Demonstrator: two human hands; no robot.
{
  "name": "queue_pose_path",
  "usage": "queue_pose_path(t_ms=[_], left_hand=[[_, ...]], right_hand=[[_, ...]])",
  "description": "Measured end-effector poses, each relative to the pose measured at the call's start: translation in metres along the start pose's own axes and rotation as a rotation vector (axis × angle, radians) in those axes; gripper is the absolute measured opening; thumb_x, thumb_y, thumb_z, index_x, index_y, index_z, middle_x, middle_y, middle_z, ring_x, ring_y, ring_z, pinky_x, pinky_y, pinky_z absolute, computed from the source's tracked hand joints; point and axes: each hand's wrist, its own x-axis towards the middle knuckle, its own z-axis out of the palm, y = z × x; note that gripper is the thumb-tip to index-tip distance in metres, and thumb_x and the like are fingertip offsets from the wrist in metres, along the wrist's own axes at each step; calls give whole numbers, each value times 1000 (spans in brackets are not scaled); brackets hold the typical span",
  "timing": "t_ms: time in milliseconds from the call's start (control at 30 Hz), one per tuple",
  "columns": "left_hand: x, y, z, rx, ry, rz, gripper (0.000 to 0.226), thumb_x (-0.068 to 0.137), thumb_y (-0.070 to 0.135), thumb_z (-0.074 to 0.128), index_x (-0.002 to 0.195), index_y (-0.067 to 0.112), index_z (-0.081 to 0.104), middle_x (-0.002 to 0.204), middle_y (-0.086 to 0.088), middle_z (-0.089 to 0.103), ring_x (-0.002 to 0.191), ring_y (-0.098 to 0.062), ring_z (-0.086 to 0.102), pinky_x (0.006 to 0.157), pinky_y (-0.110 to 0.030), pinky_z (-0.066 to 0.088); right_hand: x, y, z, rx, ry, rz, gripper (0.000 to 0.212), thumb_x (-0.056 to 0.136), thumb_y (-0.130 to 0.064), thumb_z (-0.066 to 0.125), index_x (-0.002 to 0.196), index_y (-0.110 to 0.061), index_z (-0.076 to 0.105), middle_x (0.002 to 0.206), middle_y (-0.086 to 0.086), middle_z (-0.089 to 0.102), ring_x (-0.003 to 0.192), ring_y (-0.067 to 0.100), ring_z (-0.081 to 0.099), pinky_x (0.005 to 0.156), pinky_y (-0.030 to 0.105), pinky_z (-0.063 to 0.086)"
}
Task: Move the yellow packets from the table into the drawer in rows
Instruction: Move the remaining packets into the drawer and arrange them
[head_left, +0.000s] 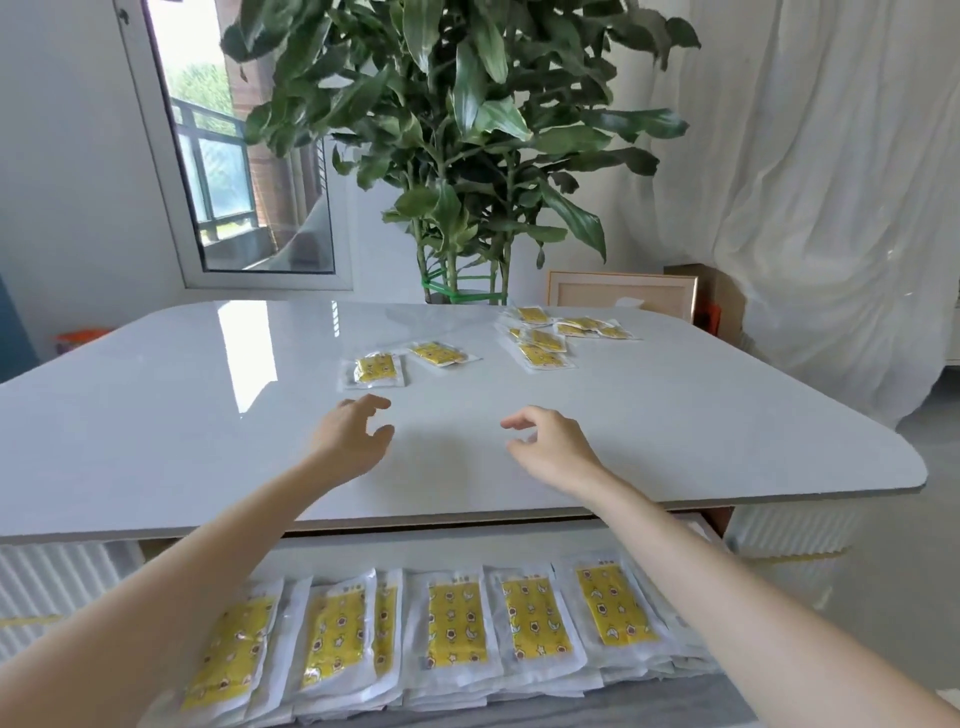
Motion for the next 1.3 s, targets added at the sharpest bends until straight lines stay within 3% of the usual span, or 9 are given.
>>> queue_pose_path(t_ms=[167,333,467,600,733,933,1133,1300], left_hand=[[47,-41,20,144,54,39,57,95,34,46,148,21,29,156,-5,23,142,-27,21,115,-37,21],[104,-49,30,138,142,74,56,95,44,42,148,33,26,160,3,9,147,-27,1,119,-42,10],[143,-56,37,208,105,84,50,93,54,36,142,47,28,159,12,6,148,-26,-5,116,-57,8],[169,-56,39,283,74,45,48,92,61,30,138,53,31,158,13,11,148,-25,-1,110,-62,4],[171,-56,39,380,86,72,42,90,60,31,130,55,41,153,13,28,140,-22,25,107,-53,14],[154,-55,29,164,129,21,37,86,54,46,120,46,58,144,9,43,133,-22,36,113,-38,23],[116,-56,18,-92,177,-12,27,79,38,67,105,37,72,137,5,51,127,-17,45,100,-25,34],[75,-56,8,-184,165,-56,38,72,31,77,109,34,70,140,0,45,130,-15,43,102,-24,33]], right_hand=[[55,-4,42,-79,-26,-34,41,95,-16,48,136,-16,48,142,5,43,132,20,39,104,27,32],[120,-9,71,-161,30,-134,47,96,-17,45,143,-13,39,148,5,37,139,20,29,112,26,22],[174,-12,85,-220,27,-169,49,98,-21,43,146,-14,36,154,3,30,144,17,20,114,25,16],[214,-13,98,-343,-6,-184,49,100,-27,35,148,-17,33,159,3,23,147,20,14,118,32,13],[226,-13,102,-423,-49,-143,47,101,-35,29,147,-26,36,158,1,25,146,22,19,118,41,14],[193,-20,92,-335,35,-158,35,99,-38,33,120,-29,59,128,-2,52,122,23,40,104,33,31],[144,-29,81,-241,48,-136,34,97,-42,41,89,-18,63,97,-3,50,111,23,42,84,33,42],[104,-31,73,-132,72,-137,21,85,-38,59,75,-23,69,78,-12,48,101,20,54,81,33,49]])
